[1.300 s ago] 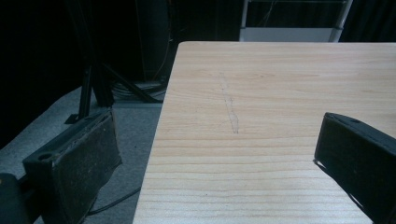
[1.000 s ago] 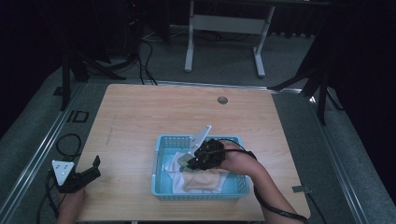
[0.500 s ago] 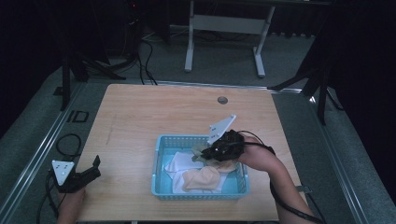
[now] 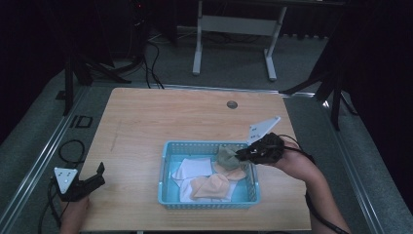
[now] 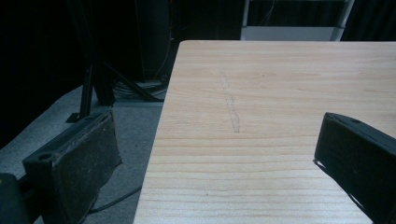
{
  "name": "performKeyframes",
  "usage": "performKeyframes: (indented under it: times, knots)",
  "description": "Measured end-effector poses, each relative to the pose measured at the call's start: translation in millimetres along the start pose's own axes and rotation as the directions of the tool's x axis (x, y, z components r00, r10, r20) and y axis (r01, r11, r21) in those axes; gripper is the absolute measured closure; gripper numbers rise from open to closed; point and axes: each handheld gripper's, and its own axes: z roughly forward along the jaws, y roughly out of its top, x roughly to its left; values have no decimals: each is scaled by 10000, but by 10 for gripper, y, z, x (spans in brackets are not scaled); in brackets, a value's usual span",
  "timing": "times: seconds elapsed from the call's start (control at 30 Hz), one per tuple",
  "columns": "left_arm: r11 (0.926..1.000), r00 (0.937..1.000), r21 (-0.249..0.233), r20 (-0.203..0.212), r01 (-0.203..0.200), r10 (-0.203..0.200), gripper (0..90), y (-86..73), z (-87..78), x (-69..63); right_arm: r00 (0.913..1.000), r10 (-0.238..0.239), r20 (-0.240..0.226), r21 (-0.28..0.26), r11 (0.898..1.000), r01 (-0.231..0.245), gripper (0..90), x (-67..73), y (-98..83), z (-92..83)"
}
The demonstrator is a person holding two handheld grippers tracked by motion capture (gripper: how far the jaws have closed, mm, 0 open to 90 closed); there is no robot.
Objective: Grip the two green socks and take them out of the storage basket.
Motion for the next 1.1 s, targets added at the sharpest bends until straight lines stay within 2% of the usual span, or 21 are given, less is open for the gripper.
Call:
performKeyframes:
  times: [0.13,0.33,0.53,0.67,0.93,1.1]
  knots:
    - [10000,10000,42,-26,-4,4,5,2,6,-2,9990,388,199,-63,9992,-387,843,-70,-187,-115]
    - [10000,10000,12,-28,-9,9,5,1,2,-2,9924,1043,650,51,9945,-1049,843,-139,-494,-261]
    - [10000,10000,12,-42,-20,20,5,1,2,-6,9785,1731,1122,13,9847,-1743,843,-161,-826,-440]
    - [10000,10000,2,-46,-26,26,5,0,1,-6,9668,2195,1307,-278,9756,-2177,843,-163,-1020,-518]
    - [10000,10000,0,-48,-18,18,5,0,0,-6,9461,2906,1432,-323,9568,-2890,843,-177,-1361,-417]
    - [10000,10000,-6,-38,-38,38,5,0,-2,-6,9362,3280,1263,-411,9447,-3254,843,-170,-1540,-300]
